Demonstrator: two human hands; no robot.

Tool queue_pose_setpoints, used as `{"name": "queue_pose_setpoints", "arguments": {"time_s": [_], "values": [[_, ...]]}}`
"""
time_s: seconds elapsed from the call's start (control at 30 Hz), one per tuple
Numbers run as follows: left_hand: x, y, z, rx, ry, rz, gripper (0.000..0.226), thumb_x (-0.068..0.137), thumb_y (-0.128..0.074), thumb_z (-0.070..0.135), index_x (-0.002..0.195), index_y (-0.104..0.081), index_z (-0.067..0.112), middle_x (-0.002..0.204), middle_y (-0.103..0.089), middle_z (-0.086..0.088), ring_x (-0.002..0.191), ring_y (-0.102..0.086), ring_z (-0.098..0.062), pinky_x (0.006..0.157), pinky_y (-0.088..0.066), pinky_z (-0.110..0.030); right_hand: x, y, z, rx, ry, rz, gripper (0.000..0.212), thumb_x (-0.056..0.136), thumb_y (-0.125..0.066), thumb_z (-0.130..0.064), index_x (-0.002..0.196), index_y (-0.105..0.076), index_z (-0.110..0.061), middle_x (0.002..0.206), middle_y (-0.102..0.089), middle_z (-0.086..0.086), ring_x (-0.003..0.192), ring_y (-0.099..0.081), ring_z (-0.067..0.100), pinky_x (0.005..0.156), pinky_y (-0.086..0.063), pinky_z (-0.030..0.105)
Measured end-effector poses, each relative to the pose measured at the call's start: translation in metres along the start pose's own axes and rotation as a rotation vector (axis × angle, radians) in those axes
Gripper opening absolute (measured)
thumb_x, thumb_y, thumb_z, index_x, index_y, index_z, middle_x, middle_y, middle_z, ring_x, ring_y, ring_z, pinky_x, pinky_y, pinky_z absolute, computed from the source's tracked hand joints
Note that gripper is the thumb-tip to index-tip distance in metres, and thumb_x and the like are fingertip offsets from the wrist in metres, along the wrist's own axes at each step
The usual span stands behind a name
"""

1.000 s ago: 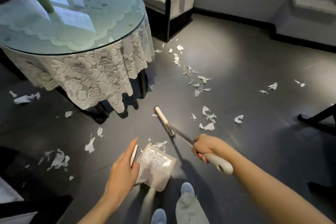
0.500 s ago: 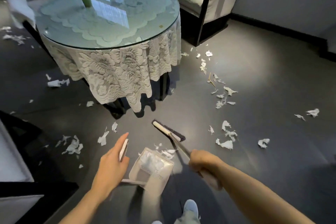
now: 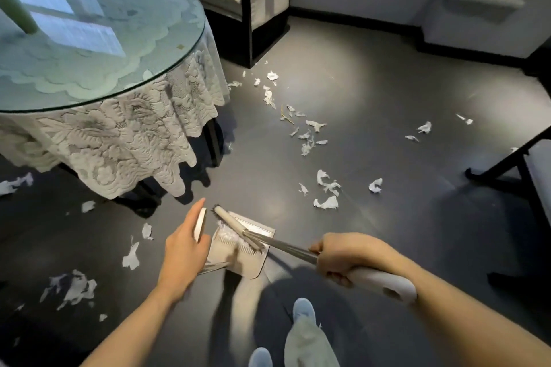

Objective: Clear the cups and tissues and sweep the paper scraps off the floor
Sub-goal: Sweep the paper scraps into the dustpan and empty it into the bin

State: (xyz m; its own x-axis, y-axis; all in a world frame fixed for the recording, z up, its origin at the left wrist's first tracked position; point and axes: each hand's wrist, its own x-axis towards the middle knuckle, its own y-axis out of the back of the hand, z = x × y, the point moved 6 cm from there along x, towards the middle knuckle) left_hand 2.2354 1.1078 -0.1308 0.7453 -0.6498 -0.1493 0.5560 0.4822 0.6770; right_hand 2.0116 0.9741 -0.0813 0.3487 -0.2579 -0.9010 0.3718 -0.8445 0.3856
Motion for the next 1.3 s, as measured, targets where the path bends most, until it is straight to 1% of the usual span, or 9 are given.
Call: {"name": "queue_pose_setpoints", "arguments": {"time_s": [0.13,0.27,0.4,0.53,0.67,0.8,0.93,1.1,1.3], "values": [[0.023,-0.019,0.033,-0.023,-0.108,-0.030,0.071,0.081,-0.051,0.000,0.136,-0.039,0.043,0.090,-0.056,0.002,0.073,-0.050,-0.018,0.072,-0.041,-0.032,-0.008,0.022,0.036,0.189,-0.033,0.076,0.036,0.080,-0.044,-0.001,0.112,-0.059,0.000,0.064,-0.052,0.010,0.049,-0.046,0.021,0.050,-0.040,0.028],[0.053,-0.048,0.071,-0.016,-0.183,-0.064,0.071,0.081,-0.051,0.001,0.135,-0.039,0.044,0.086,-0.058,0.000,0.066,-0.050,-0.012,0.067,-0.038,-0.029,0.001,0.055,0.086,0.358,-0.072,0.136,0.040,0.078,-0.044,-0.002,0.115,-0.058,-0.005,0.056,-0.049,0.007,0.050,-0.046,0.022,0.052,-0.040,0.029],[0.091,-0.088,0.114,-0.032,-0.217,-0.127,0.071,0.083,-0.051,0.002,0.134,-0.035,0.047,0.105,-0.060,0.001,0.080,-0.058,-0.021,0.075,-0.048,-0.038,0.018,0.100,0.141,0.480,-0.122,0.208,0.040,0.074,-0.045,-0.001,0.110,-0.061,-0.007,0.056,-0.050,0.007,0.056,-0.049,0.024,0.059,-0.043,0.033],[0.125,-0.125,0.157,0.024,-0.265,-0.172,0.070,0.084,-0.051,0.004,0.135,-0.033,0.048,0.094,-0.060,0.000,0.074,-0.056,-0.019,0.069,-0.046,-0.035,0.040,0.144,0.190,0.530,-0.203,0.254,0.038,0.076,-0.043,0.000,0.109,-0.062,-0.003,0.055,-0.050,0.007,0.051,-0.049,0.024,0.053,-0.043,0.030],[0.155,-0.151,0.189,0.091,-0.316,-0.221,0.070,0.085,-0.052,0.005,0.138,-0.033,0.047,0.107,-0.055,0.008,0.085,-0.055,-0.019,0.076,-0.042,-0.034,0.067,0.177,0.238,0.510,-0.314,0.320,0.034,0.079,-0.044,0.001,0.108,-0.062,0.001,0.067,-0.057,0.010,0.068,-0.057,0.028,0.059,-0.047,0.031],[0.173,-0.166,0.205,0.137,-0.322,-0.297,0.073,0.086,-0.052,0.005,0.138,-0.031,0.052,0.104,-0.058,-0.001,0.080,-0.059,-0.022,0.073,-0.048,-0.035,0.092,0.198,0.278,0.456,-0.427,0.379,0.014,0.080,-0.045,-0.003,0.083,-0.057,-0.007,0.080,-0.066,0.008,0.075,-0.061,0.026,0.047,-0.039,0.023],[0.189,-0.173,0.209,0.183,-0.318,-0.374,0.078,0.084,-0.055,0.004,0.133,-0.029,0.059,0.101,-0.062,-0.003,0.072,-0.059,-0.017,0.070,-0.048,-0.034,0.118,0.207,0.318,0.464,-0.510,0.432,0.029,0.088,-0.046,-0.013,0.115,-0.054,-0.008,0.118,-0.062,0.011,0.103,-0.061,0.027,0.067,-0.041,0.027],[0.204,-0.195,0.207,0.218,-0.279,-0.461,0.075,0.085,-0.053,0.004,0.135,-0.031,0.056,0.093,-0.061,-0.002,0.067,-0.056,-0.015,0.070,-0.048,-0.032,0.151,0.194,0.344,0.539,-0.524,0.316,0.024,0.081,-0.048,-0.004,0.103,-0.059,-0.005,0.097,-0.067,0.015,0.081,-0.063,0.028,0.058,-0.046,0.028],[0.219,-0.209,0.214,0.172,-0.236,-0.374,0.071,0.084,-0.051,0.004,0.139,-0.035,0.046,0.097,-0.060,0.000,0.075,-0.056,-0.023,0.072,-0.043,-0.035,0.167,0.162,0.312,0.650,-0.415,0.220,0.056,0.084,-0.044,-0.006,0.139,-0.036,-0.009,0.070,-0.048,0.002,0.051,-0.050,0.014,0.042,-0.043,0.022]]}}
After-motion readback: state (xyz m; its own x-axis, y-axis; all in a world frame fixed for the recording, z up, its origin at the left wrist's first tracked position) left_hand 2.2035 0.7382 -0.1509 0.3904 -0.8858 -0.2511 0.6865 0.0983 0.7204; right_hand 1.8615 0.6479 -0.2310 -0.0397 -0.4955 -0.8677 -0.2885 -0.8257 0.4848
